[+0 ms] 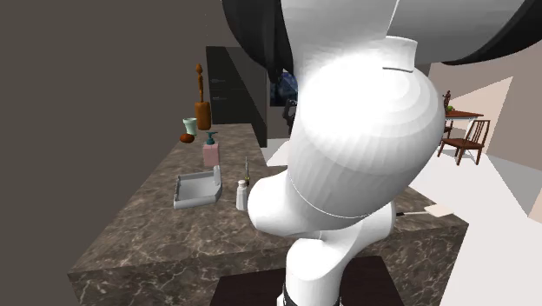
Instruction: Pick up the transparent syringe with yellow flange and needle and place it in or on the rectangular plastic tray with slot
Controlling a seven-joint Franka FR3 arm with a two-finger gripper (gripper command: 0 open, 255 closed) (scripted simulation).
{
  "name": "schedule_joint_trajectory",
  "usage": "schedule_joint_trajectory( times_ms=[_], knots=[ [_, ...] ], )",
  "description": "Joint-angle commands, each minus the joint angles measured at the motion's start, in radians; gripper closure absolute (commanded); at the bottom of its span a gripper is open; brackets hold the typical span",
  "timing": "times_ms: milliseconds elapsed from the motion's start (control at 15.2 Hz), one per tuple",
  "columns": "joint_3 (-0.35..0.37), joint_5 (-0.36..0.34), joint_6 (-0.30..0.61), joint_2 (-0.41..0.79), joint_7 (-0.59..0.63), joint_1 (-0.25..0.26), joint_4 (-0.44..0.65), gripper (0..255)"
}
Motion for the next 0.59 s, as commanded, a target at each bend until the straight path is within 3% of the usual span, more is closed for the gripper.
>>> schedule_joint_trajectory(
  times_ms=[0,528],
  knots=[
    [0.000,0.000,0.000,0.000,0.000,0.000,0.000,0],
    [0.154,0.123,0.164,0.215,0.291,0.014,0.019,0]
  ],
)
